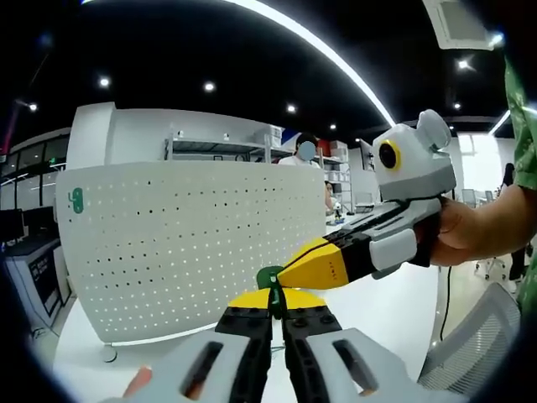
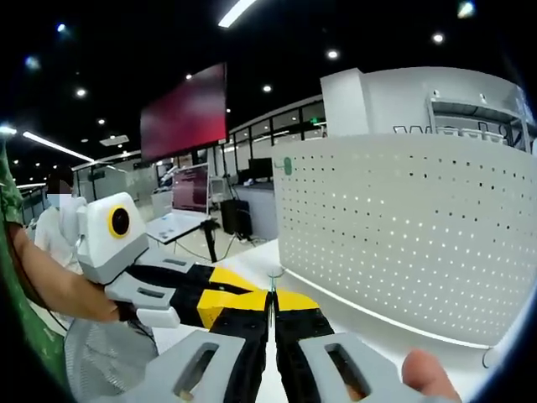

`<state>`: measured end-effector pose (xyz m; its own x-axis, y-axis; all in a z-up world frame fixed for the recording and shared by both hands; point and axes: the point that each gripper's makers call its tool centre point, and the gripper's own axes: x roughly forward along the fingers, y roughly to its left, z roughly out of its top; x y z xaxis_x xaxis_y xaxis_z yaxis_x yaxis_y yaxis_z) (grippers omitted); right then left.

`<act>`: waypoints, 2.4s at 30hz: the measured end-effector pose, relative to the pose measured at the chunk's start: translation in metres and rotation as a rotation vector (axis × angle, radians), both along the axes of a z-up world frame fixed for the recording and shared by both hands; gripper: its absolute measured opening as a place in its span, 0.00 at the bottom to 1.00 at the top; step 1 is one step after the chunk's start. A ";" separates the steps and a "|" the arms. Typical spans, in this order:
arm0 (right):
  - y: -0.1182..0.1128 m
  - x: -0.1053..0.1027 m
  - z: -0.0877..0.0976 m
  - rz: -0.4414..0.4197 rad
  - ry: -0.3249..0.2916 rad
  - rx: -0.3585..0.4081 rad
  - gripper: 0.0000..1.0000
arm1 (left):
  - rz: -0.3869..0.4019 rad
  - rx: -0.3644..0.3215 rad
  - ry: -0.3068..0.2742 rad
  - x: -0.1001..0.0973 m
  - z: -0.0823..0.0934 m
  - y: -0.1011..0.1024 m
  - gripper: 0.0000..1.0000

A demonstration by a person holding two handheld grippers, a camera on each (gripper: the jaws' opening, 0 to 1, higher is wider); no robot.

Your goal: Insert the hook assembly into the mounting plate slot until the hook locks in place.

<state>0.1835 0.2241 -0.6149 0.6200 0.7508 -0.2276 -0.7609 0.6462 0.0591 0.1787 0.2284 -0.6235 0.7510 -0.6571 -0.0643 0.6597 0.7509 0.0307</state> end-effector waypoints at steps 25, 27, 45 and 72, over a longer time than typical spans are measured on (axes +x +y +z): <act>-0.010 0.007 0.007 -0.029 -0.078 -0.019 0.13 | 0.020 -0.001 0.013 0.006 0.001 0.004 0.02; -0.012 0.007 0.007 -0.030 -0.088 -0.026 0.13 | 0.026 0.001 0.013 0.007 0.001 0.005 0.02; -0.026 0.012 0.004 -0.059 -0.089 -0.030 0.30 | 0.078 -0.005 0.011 0.017 0.009 0.021 0.02; -0.043 0.008 0.012 -0.066 -0.078 0.022 0.71 | 0.208 -0.039 -0.016 0.053 0.038 0.065 0.02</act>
<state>0.1910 0.1812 -0.6029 0.6837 0.7119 -0.1608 -0.7193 0.6945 0.0166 0.2320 0.2938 -0.5860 0.8716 -0.4894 -0.0289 0.4897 0.8718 0.0076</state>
